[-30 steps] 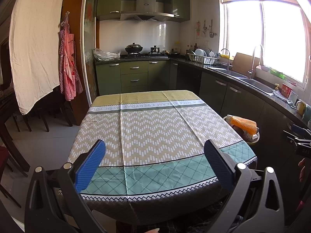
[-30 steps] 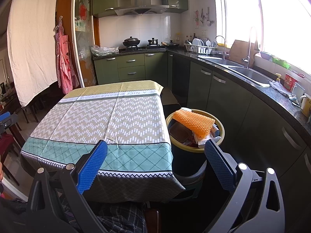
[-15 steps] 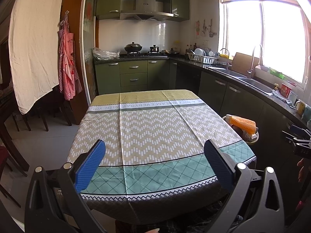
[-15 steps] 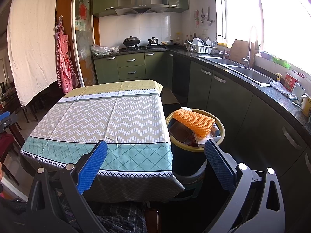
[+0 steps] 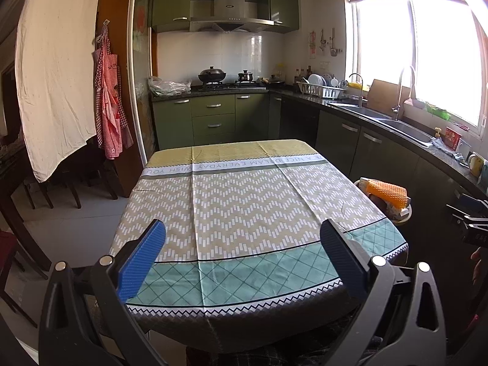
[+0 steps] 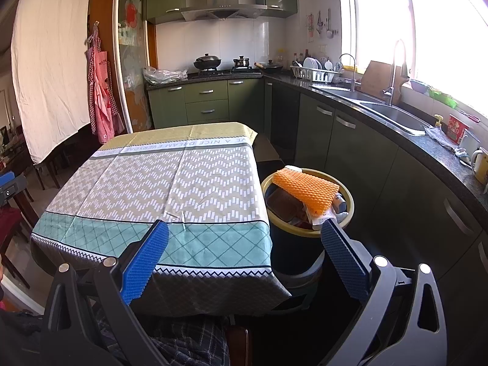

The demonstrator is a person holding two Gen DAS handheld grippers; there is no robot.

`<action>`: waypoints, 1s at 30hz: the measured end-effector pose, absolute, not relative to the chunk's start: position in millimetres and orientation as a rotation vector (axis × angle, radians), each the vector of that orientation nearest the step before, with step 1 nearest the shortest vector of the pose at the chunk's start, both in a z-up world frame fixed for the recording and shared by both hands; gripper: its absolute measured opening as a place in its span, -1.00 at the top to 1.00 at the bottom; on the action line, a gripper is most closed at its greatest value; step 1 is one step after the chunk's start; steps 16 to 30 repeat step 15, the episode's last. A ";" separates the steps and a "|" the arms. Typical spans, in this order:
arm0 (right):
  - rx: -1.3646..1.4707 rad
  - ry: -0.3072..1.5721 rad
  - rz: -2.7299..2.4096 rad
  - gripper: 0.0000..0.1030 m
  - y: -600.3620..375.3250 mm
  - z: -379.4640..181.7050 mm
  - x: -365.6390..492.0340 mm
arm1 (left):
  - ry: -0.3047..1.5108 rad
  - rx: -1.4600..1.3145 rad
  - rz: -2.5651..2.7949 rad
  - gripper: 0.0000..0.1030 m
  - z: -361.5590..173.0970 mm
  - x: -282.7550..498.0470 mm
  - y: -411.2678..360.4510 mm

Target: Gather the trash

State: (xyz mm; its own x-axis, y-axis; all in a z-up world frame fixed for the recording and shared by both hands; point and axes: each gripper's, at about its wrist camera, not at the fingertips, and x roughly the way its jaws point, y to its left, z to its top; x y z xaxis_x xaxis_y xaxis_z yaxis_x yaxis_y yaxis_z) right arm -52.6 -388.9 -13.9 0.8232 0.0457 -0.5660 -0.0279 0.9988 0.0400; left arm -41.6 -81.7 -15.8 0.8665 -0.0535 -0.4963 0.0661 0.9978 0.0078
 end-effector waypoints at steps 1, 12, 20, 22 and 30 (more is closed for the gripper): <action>0.031 0.603 0.040 -0.91 -389.2 -14.0 -52.5 | 0.522 0.024 -0.062 -0.87 -16.3 -41.1 -81.0; 0.029 0.606 0.036 -0.91 -389.8 -15.6 -51.9 | 0.548 0.002 -0.071 -0.87 -17.6 -35.6 -76.3; 0.028 0.610 0.033 -0.91 -390.5 -16.6 -49.3 | 0.555 -0.002 -0.080 -0.87 -18.2 -32.7 -75.7; 0.028 0.610 0.033 -0.91 -390.5 -16.6 -49.3 | 0.555 -0.002 -0.080 -0.87 -18.2 -32.7 -75.7; 0.028 0.610 0.033 -0.91 -390.5 -16.6 -49.3 | 0.555 -0.002 -0.080 -0.87 -18.2 -32.7 -75.7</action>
